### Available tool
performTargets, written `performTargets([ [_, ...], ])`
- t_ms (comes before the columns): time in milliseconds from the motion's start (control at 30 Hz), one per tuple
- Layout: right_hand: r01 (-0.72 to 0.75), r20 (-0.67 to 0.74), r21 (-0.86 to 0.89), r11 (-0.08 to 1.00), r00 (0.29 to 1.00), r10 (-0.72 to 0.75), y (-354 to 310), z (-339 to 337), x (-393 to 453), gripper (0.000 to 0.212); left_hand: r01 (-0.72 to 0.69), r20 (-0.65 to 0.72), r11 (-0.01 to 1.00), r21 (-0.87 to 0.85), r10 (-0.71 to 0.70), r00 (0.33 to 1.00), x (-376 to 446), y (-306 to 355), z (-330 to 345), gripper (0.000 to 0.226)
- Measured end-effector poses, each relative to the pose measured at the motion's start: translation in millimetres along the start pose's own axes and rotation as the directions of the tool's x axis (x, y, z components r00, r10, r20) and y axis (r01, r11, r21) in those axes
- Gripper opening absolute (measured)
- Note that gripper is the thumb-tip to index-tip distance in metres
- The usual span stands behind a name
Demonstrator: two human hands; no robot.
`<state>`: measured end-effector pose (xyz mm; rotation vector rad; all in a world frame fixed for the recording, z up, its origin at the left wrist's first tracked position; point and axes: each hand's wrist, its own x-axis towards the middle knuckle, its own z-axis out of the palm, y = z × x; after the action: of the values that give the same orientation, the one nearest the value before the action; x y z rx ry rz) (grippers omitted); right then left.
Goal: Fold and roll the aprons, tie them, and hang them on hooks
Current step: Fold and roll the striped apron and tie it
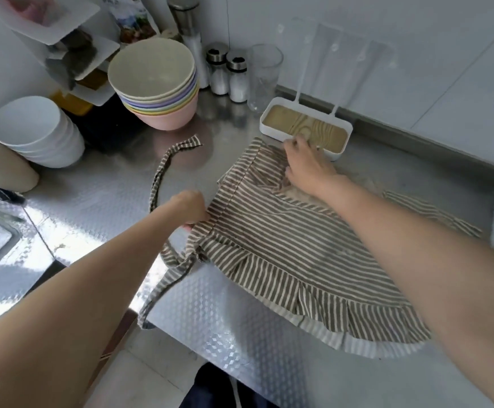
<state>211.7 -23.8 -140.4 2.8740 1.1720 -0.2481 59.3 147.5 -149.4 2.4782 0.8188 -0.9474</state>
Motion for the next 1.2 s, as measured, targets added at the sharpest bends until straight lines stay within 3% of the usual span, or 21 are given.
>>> performTargets([
  [67, -0.079, 0.003, 0.078, 0.994, 0.997, 0.079, 23.5, 2.2, -8.8, 0.021, 0.035, 0.024, 0.998, -0.060, -0.033, 0.999, -3.5, -2.0, -5.9, 0.024],
  [133, -0.146, 0.008, 0.123, 0.982, 0.989, 0.147, 43.1, 2.8, -21.0, 0.012, 0.012, -0.176, 0.999, 0.051, -0.003, 0.984, -7.8, 5.8, -14.4, 0.030],
  [200, -0.217, 0.041, 0.143, 0.966, 0.976, 0.214, 60.4, 2.5, -32.6, 0.018, -0.100, -0.442, 0.984, 0.145, 0.155, 0.883, -12.6, 24.3, -23.4, 0.034],
  [267, -0.303, 0.143, 0.146, 0.942, 0.949, 0.283, 74.7, -0.9, -41.3, 0.034, -0.317, -0.507, 0.914, 0.252, 0.404, 0.761, -12.7, 50.8, -27.5, 0.039],
  [367, -0.419, 0.367, 0.130, 0.899, 0.863, 0.349, 89.7, -7.3, -50.1, 0.058, -0.514, -0.270, 0.719, 0.468, 0.670, 0.692, -8.0, 94.3, -18.7, 0.044],
  [433, -0.434, 0.444, 0.126, 0.892, 0.829, 0.341, 98.5, -8.3, -53.2, 0.058, -0.546, -0.055, 0.624, 0.559, 0.685, 0.726, -3.4, 115.6, -6.2, 0.054],
  [500, -0.441, 0.473, 0.127, 0.889, 0.814, 0.336, 104.6, -4.5, -53.8, 0.070, -0.514, 0.069, 0.585, 0.627, 0.615, 0.785, 4.8, 124.9, 2.7, 0.064],
  [567, -0.450, 0.458, 0.088, 0.888, 0.810, 0.365, 106.9, 3.2, -53.3, 0.087, -0.440, 0.075, 0.624, 0.646, 0.522, 0.850, 8.0, 127.7, 5.7, 0.067],
  [633, -0.454, 0.433, 0.086, 0.887, 0.818, 0.377, 106.2, 11.5, -53.6, 0.082, -0.375, 0.029, 0.633, 0.678, 0.486, 0.874, 3.4, 133.4, 9.2, 0.060],
  [767, -0.383, 0.422, 0.094, 0.919, 0.851, 0.312, 98.1, 12.2, -55.2, 0.043, -0.339, -0.042, 0.470, 0.815, 0.631, 0.775, -7.4, 145.8, 24.5, 0.043],
  [867, -0.343, 0.368, 0.090, 0.935, 0.884, 0.288, 97.0, 1.6, -57.8, 0.029, -0.406, 0.037, 0.336, 0.850, 0.730, 0.683, -6.4, 137.6, 32.6, 0.050],
  [900, -0.328, 0.340, 0.102, 0.939, 0.899, 0.277, 95.4, -4.8, -60.8, 0.032, -0.439, 0.078, 0.323, 0.838, 0.726, 0.683, -5.1, 132.7, 34.8, 0.048],
  [967, -0.225, 0.224, 0.072, 0.972, 0.953, 0.204, 88.6, -17.2, -70.6, 0.035, -0.508, 0.113, 0.449, 0.735, 0.658, 0.745, -1.4, 125.0, 34.8, 0.043],
  [1033, -0.095, 0.044, -0.026, 0.995, 0.994, 0.096, 76.7, -27.0, -86.9, 0.019, -0.539, 0.155, 0.619, 0.571, 0.564, 0.811, 2.3, 123.9, 27.1, 0.047],
  [1100, -0.008, -0.136, -0.145, 0.989, 0.991, -0.012, 64.1, -31.0, -104.0, 0.008, -0.556, 0.237, 0.743, 0.373, 0.503, 0.831, 0.1, 124.4, 14.8, 0.059],
  [1200, 0.038, -0.265, -0.224, 0.974, 0.959, -0.099, 49.4, -31.5, -135.1, 0.028, -0.530, 0.139, 0.819, 0.220, 0.511, 0.848, -13.1, 108.4, 0.4, 0.055],
])
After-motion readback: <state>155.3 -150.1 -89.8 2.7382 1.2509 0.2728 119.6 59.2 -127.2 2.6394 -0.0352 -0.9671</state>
